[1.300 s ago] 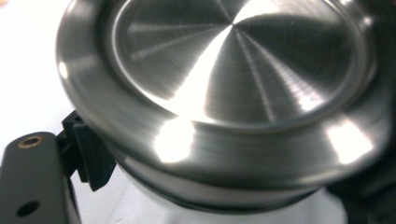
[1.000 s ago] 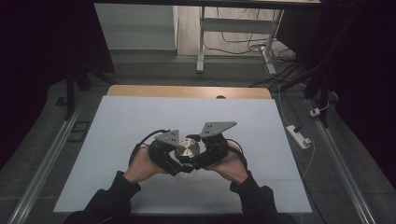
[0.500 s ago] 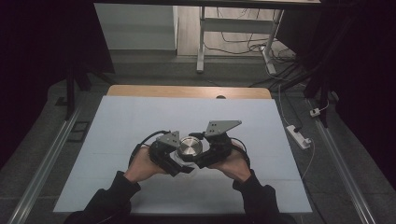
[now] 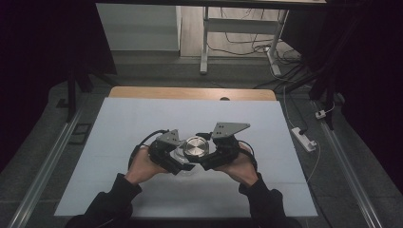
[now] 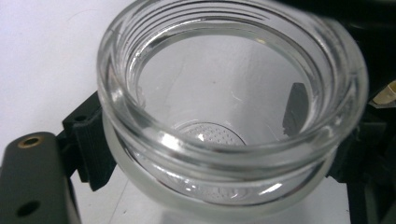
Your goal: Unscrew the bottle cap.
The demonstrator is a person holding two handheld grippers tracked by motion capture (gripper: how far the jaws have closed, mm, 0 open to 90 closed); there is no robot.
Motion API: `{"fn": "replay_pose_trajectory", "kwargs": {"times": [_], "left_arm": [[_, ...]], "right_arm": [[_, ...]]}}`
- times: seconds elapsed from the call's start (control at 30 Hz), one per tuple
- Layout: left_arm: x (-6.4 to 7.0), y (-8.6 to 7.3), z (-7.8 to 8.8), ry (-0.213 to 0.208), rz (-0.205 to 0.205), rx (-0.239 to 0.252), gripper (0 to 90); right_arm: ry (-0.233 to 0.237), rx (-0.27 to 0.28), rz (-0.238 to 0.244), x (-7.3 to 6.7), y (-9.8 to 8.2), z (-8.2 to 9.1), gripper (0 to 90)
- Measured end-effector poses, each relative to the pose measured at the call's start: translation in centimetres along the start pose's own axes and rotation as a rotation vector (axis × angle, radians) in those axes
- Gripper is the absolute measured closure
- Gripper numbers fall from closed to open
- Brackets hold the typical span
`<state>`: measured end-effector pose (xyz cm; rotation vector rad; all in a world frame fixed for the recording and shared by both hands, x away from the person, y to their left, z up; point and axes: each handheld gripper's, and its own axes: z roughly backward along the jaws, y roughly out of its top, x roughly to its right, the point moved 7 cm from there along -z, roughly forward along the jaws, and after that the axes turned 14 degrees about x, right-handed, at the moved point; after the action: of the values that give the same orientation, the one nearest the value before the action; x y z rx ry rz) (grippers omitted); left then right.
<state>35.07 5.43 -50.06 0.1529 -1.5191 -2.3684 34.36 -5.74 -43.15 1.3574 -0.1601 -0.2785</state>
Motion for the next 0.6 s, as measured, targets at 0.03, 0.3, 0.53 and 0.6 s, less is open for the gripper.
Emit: {"fn": "replay_pose_trajectory", "kwargs": {"times": [0.03, 0.3, 0.53, 0.6], "left_arm": [[-0.1, 0.0, 0.1, 0.007, 0.002, -0.003, 15.0], [-0.9, -0.2, 0.3, 0.053, 0.035, 0.012, 15.0], [-1.3, -0.2, 0.6, 0.080, 0.042, 0.018, 15.0], [-1.5, -0.2, 0.7, 0.086, 0.045, 0.021, 15.0]], "right_arm": [[0.001, 0.002, 0.002, -0.1, 0.0, 0.0, 19.5], [-0.008, -0.001, 0.001, -0.5, 0.2, 0.3, 19.5], [-0.019, -0.006, -0.003, -0.9, 0.0, 0.5, 19.5], [-0.021, -0.011, 0.002, -1.0, -0.2, 0.6, 19.4]]}}
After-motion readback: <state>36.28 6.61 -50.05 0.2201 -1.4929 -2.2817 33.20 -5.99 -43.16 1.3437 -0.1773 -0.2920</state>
